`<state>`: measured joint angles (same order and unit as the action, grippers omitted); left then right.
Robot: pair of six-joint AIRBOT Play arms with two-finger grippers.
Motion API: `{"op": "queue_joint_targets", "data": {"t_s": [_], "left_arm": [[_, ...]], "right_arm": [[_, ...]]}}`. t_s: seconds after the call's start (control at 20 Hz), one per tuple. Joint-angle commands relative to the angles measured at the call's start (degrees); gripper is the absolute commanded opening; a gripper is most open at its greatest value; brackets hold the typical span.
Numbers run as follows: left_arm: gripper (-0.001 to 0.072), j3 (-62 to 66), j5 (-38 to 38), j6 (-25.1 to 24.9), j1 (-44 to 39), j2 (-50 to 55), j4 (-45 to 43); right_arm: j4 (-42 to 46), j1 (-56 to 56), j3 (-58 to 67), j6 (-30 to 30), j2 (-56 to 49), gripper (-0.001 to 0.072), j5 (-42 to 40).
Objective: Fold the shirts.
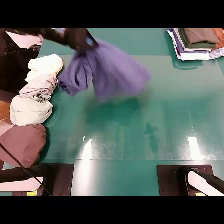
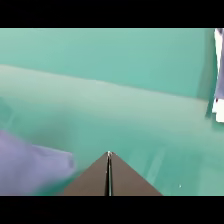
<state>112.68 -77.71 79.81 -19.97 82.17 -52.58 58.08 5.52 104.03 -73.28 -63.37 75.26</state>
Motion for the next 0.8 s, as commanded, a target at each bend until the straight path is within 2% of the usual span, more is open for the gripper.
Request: {"op": "queue_joint_targets", "data": {"t_s": [0.0,0.1,0.15,0.2,0.25,0.4,0.6,0.75], "left_arm": [[0.0026,-7.4,-0.5,-2.2,-10.5,-0.7,-2.8],[0.0028,-13.7,2.8,-6.0,-15.0,1.6,-2.8],[0.0104,-16.7,4.9,-6.3,-16.4,3.0,-2.8],[0.0436,-18.8,6.4,-6.2,-17.2,4.3,-2.8],[0.0654,-20.3,7.1,-4.9,-17.4,5.6,-3.0],[0.0641,-20.8,6.1,-3.0,-14.6,6.5,-5.3],[0.064,-22.0,-0.9,-2.0,-3.3,2.3,-7.1],[0.0641,-32.4,-0.7,-1.8,1.7,-0.5,-6.8]], "right_arm": [[0.0,-0.1,2.7,0.0,0.0,0.0014,1.6],[0.0,0.0,2.7,0.0,-0.1,0.0014,3.4],[0.0,0.0,2.7,0.0,0.0,0.0013,4.2],[0.0,0.0,2.7,0.0,0.0,0.0014,4.9],[0.0,-0.1,2.7,0.0,0.0,0.0014,5.6],[0.1,-0.1,2.7,0.0,0.0,0.0014,6.7],[0.1,0.0,2.7,0.0,-0.1,0.0014,6.9],[0.1,-0.1,2.7,0.0,-0.1,0.0014,6.9]]}}
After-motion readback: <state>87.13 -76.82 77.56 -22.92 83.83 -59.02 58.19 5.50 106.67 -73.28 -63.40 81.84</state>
